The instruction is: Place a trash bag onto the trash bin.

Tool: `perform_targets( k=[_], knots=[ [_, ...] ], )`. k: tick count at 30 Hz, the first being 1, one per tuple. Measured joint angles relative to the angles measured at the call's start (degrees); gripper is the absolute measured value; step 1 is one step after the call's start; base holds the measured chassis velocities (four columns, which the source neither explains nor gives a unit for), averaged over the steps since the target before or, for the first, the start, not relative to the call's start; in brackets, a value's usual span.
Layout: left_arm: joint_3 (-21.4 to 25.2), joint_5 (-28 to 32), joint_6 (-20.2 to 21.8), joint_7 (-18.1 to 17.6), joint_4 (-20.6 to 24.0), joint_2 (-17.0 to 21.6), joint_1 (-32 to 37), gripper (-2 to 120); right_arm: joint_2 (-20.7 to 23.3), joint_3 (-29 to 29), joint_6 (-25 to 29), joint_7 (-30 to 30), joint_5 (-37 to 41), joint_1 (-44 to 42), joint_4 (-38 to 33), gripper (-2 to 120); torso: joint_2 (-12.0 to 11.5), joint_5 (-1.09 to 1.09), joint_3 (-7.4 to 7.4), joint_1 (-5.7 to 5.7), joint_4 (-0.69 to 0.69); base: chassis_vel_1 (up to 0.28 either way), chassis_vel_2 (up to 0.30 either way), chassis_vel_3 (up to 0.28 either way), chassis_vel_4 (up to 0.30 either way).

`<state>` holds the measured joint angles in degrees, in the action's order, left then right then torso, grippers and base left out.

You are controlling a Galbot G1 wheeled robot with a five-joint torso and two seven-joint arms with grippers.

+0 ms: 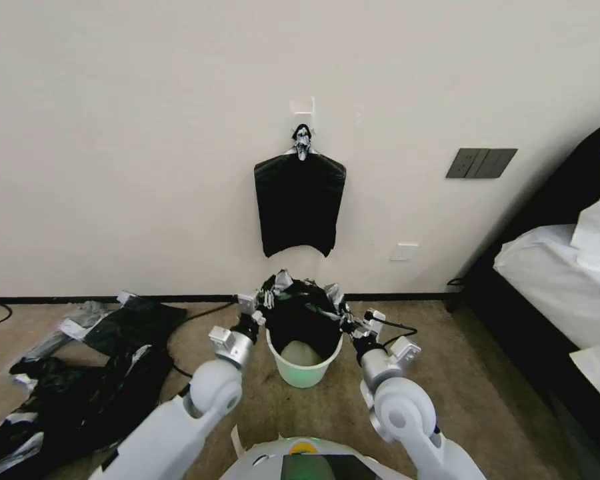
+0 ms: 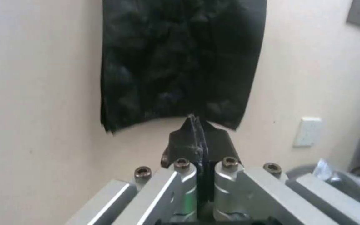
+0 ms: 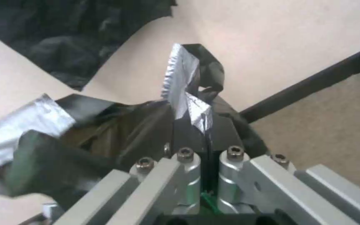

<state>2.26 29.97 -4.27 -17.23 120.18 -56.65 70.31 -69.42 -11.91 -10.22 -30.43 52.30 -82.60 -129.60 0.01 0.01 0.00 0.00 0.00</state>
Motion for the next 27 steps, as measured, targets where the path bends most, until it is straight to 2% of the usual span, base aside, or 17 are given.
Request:
perform_targets(
  k=[4,10,17,22,24,27],
  knots=[
    [-2.04,-3.27,-1.09,-0.35,-2.88,-2.97,1.42,0,0.14,-0.01,0.32,-0.39,-1.86,-1.09,0.26,0,0.0,-0.01,0.0,0.0,-0.01,0.0,0.0,0.0,0.0],
    [-2.7,-4.93,-1.64,-1.7,-4.36,-4.37,3.24,0,-1.62,1.31,1.23,-2.06,-5.24,-2.07,2.05,0,0.0,0.0,0.0,0.0,-0.01,0.0,0.0,0.0,0.0],
    [-1.45,-6.54,-1.38,-3.77,-2.88,-3.83,9.47,0,-1.42,2.63,-2.65,-8.61,-7.79,-4.48,2.19,0,0.0,0.0,0.0,0.0,0.0,0.0,0.0,0.0,0.0],
    [-0.79,-7.25,-0.8,-5.11,-2.65,-3.96,11.55,0,-1.64,3.86,-3.99,-11.16,-8.49,-5.0,2.2,0,0.0,-0.02,0.0,0.0,0.0,0.0,0.0,0.0,0.0],
    [-0.18,-8.16,1.18,-6.64,-0.54,-3.76,14.76,0,-1.57,5.18,-7.11,-14.93,-8.14,-5.06,0.92,0,0.0,-0.01,0.0,0.0,0.0,0.0,0.0,0.0,0.0],
    [0.02,-9.3,2.6,-7.87,1.19,-3.63,17.37,0,-0.92,5.94,-9.25,-16.74,-7.71,-5.07,0.25,0,0.0,-0.01,0.0,0.0,0.0,0.0,0.0,0.0,0.0]
  ],
)
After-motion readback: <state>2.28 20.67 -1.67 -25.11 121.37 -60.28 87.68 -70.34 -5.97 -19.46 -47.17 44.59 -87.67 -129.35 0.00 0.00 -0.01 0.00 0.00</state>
